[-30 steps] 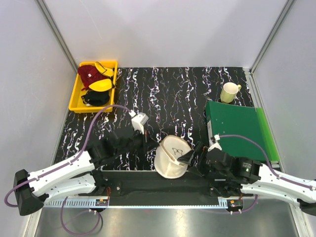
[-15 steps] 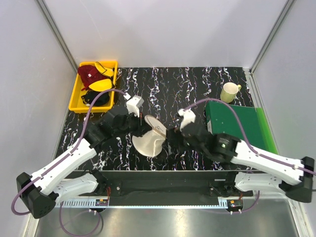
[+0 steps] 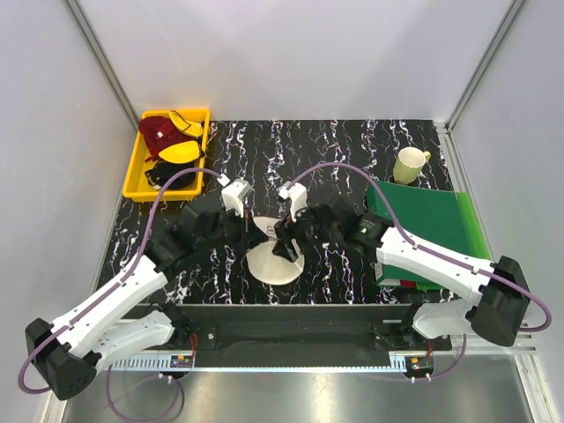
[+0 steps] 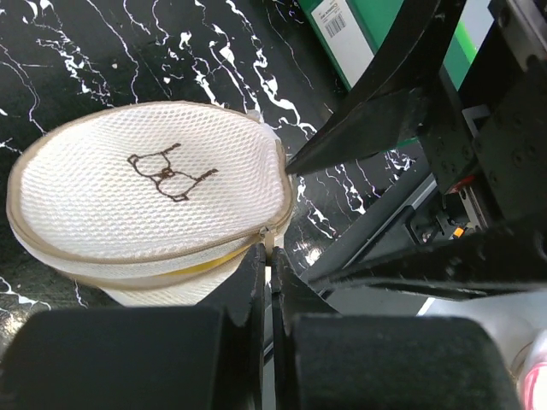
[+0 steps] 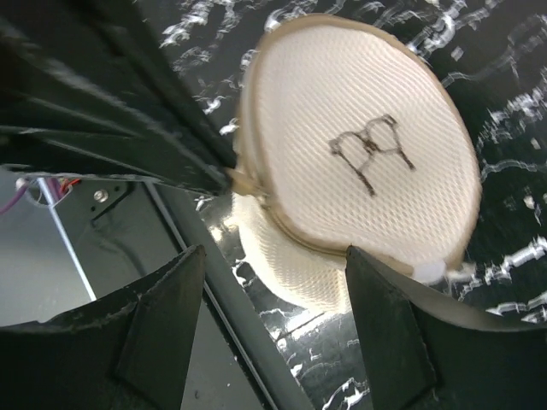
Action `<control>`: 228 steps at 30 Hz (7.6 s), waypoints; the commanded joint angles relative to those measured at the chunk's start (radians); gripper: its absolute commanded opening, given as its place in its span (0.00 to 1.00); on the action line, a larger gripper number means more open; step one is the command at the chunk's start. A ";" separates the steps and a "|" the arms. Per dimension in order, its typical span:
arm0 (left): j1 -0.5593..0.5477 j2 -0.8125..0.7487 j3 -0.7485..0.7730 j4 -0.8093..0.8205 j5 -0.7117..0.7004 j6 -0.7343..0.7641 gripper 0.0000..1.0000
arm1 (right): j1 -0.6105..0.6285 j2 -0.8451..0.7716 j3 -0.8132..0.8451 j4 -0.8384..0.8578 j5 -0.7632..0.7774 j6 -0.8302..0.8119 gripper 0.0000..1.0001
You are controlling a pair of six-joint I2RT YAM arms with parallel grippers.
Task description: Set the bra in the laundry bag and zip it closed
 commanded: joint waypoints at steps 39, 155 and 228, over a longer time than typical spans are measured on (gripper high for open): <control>0.331 -0.026 -0.123 0.088 0.150 -0.062 0.00 | -0.005 -0.063 -0.224 0.158 -0.032 -0.164 0.30; -0.076 0.344 -0.656 0.944 -0.053 -0.675 0.24 | -0.262 0.167 -0.366 0.432 0.233 0.895 0.94; 0.067 0.119 -0.163 0.291 0.014 -0.416 0.52 | -0.201 0.236 0.019 0.265 -0.023 0.910 0.00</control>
